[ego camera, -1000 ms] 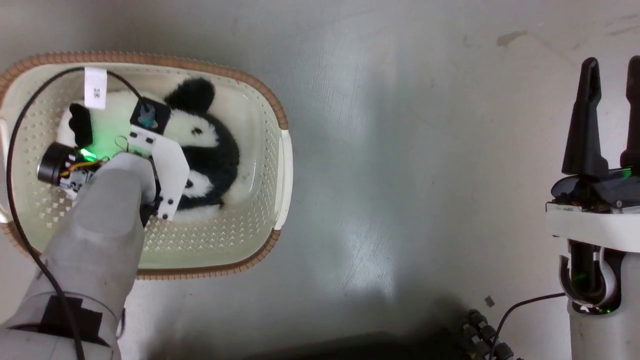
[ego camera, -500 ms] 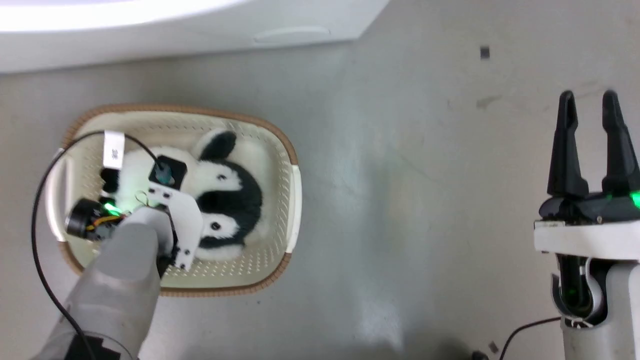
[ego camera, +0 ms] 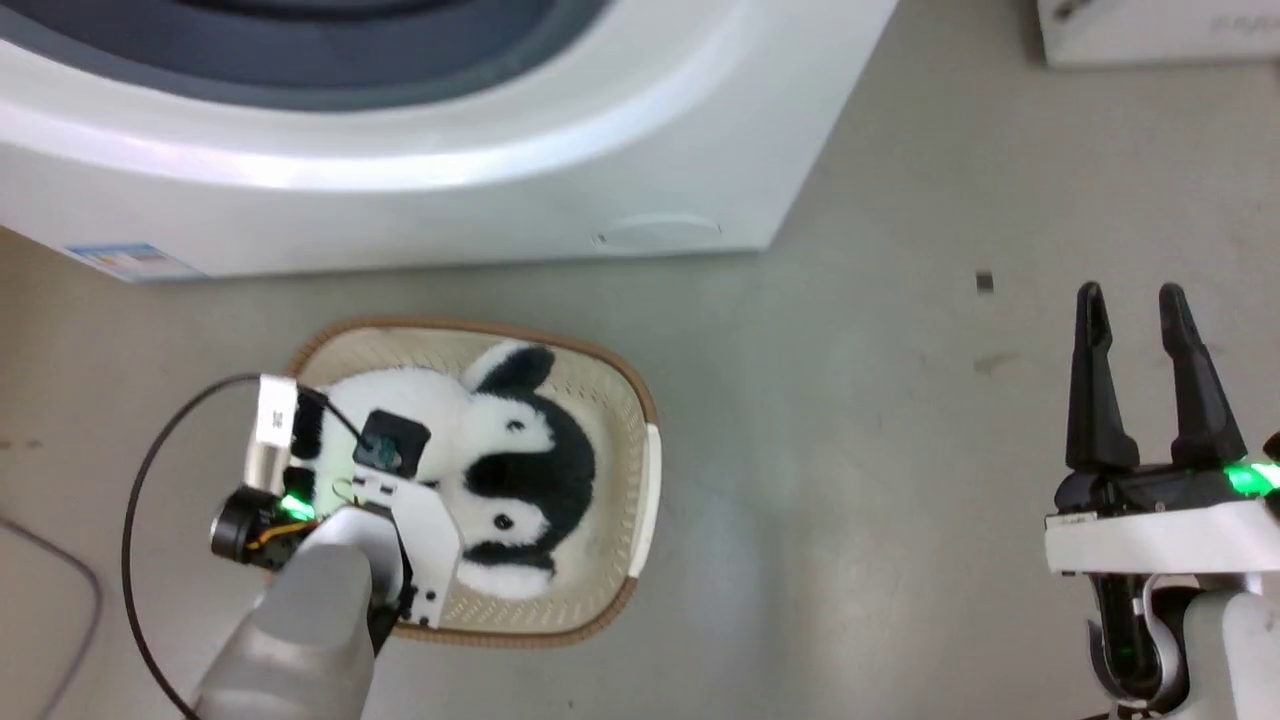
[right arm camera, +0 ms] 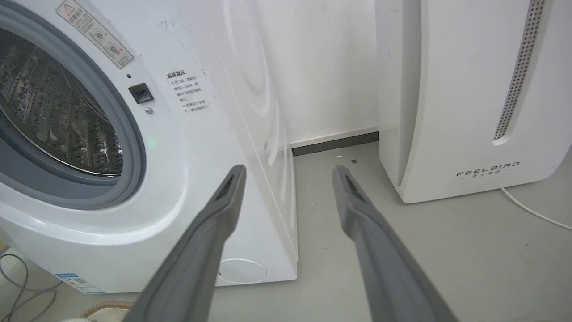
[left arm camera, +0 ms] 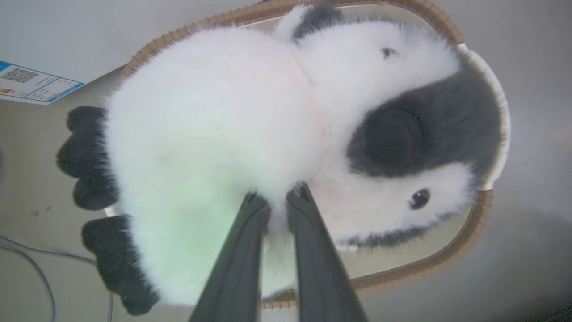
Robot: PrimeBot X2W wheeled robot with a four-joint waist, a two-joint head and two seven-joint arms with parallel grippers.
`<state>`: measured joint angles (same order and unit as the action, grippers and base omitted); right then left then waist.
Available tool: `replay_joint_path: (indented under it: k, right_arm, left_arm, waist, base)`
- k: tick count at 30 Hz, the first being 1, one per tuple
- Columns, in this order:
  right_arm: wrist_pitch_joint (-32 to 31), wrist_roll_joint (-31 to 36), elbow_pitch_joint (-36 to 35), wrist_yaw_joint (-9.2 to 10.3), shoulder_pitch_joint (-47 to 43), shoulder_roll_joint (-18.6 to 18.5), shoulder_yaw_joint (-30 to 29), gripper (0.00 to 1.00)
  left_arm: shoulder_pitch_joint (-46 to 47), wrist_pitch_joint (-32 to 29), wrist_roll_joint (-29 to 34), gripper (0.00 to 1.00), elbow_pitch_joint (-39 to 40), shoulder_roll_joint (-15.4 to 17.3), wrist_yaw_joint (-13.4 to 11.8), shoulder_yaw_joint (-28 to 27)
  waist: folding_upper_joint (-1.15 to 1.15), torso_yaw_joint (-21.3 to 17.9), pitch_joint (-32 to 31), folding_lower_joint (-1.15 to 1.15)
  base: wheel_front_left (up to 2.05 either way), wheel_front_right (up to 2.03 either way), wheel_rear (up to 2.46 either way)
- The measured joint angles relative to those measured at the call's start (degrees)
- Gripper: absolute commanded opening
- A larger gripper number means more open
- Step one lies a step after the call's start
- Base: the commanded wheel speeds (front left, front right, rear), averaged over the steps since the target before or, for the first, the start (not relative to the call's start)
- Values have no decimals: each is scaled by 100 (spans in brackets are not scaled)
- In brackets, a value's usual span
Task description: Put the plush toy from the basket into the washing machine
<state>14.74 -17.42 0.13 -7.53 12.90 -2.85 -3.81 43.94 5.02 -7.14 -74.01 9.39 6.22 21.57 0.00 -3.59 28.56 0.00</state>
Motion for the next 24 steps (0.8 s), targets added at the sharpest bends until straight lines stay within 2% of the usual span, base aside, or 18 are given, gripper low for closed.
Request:
replay_joint_path:
  k: [8,14,17,24]
  right_arm:
    - [0,141,115,0,-474,1,-43,100]
    - [0,183,137,0,-750,0,-68,100]
    - [0,183,156,0,-873,0,-80,100]
    - [0,183,181,0,-1109,0,-119,100]
  left_arm:
    - [-395,723,-189,0,5,-177,35,10]
    - [-547,917,-230,0,210,-209,19,27]
    - [-643,923,-287,0,457,-219,-21,-1]
    - [-1017,924,-365,0,1601,-167,-212,-176]
  waist:
    - [0,255,-861,0]
    - [0,435,-1329,-1]
    - [0,510,-1531,-1]
    - [0,655,-1912,-1]
  base:
    - [0,0,0]
    - [0,0,0]
    - [0,0,0]
    - [0,0,0]
